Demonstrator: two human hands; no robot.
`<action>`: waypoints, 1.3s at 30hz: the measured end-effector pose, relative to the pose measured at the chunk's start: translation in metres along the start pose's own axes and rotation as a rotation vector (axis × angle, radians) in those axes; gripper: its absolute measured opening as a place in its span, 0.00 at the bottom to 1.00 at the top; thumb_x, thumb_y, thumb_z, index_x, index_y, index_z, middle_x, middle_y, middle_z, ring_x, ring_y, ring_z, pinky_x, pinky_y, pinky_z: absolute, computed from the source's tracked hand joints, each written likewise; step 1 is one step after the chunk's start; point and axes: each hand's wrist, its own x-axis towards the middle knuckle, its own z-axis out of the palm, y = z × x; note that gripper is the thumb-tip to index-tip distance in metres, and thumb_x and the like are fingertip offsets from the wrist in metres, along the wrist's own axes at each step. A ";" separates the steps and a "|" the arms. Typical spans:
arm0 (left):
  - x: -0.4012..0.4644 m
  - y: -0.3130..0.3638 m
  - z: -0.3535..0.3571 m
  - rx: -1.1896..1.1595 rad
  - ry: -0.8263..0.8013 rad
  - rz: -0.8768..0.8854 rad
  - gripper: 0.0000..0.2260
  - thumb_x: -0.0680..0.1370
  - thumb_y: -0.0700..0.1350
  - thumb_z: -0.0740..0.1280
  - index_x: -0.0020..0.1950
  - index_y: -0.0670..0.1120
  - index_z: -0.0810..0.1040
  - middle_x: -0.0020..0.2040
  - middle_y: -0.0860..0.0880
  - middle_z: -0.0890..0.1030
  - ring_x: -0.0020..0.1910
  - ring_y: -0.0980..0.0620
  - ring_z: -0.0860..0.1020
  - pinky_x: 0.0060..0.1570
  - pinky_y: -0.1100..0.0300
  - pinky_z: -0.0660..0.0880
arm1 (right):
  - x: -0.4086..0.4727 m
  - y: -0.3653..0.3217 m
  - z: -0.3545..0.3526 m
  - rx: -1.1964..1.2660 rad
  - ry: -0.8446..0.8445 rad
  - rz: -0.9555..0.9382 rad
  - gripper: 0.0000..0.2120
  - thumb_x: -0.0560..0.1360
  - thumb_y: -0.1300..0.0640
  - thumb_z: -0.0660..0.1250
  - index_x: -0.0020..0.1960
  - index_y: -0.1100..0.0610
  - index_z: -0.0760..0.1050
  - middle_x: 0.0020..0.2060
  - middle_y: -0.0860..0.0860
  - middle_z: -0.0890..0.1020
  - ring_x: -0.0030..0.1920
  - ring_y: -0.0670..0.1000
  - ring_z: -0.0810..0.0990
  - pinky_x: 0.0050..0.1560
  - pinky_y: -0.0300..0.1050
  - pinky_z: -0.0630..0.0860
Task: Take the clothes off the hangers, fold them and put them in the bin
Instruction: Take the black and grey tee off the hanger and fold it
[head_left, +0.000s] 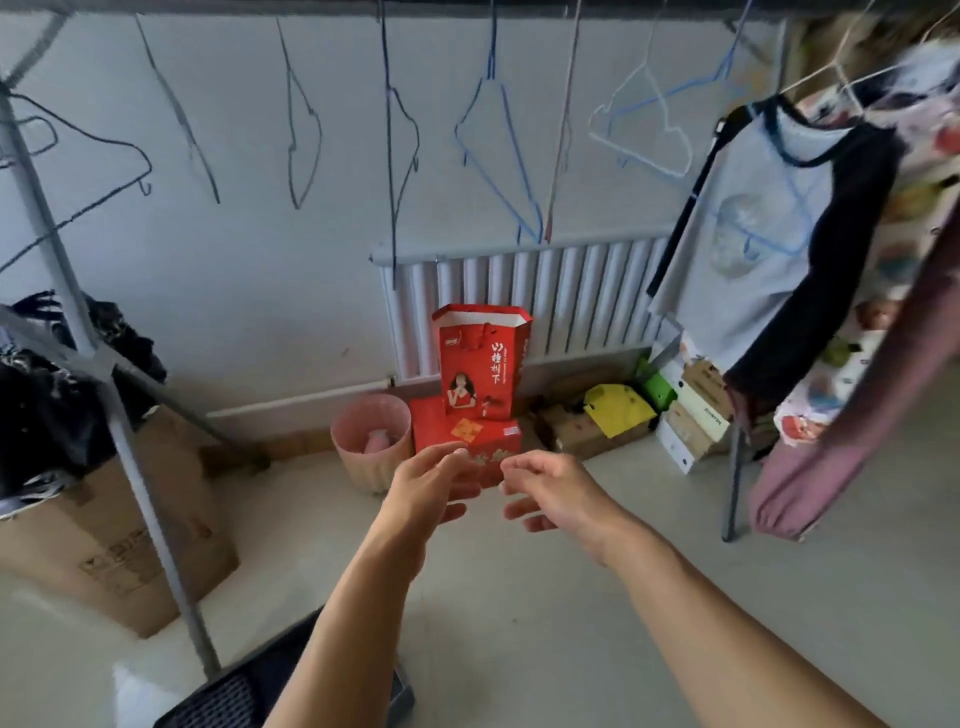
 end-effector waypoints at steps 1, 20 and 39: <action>0.001 0.006 0.022 0.008 -0.022 0.006 0.05 0.81 0.45 0.64 0.52 0.52 0.79 0.48 0.47 0.86 0.49 0.46 0.83 0.54 0.49 0.78 | -0.002 0.003 -0.023 0.012 0.018 0.002 0.08 0.80 0.50 0.63 0.58 0.50 0.76 0.50 0.50 0.83 0.47 0.50 0.85 0.46 0.46 0.80; 0.050 0.153 0.368 0.055 -0.272 0.191 0.10 0.82 0.46 0.63 0.61 0.48 0.78 0.50 0.50 0.85 0.48 0.54 0.84 0.52 0.57 0.77 | 0.032 -0.013 -0.383 0.189 0.333 -0.240 0.06 0.80 0.56 0.64 0.51 0.52 0.81 0.44 0.52 0.85 0.44 0.54 0.85 0.48 0.53 0.80; 0.072 0.247 0.422 -0.085 -0.109 0.291 0.18 0.82 0.43 0.62 0.72 0.48 0.66 0.57 0.48 0.76 0.51 0.54 0.78 0.46 0.59 0.79 | 0.169 -0.166 -0.516 -0.512 0.783 -0.259 0.17 0.78 0.56 0.59 0.63 0.64 0.71 0.60 0.61 0.76 0.59 0.63 0.77 0.53 0.52 0.74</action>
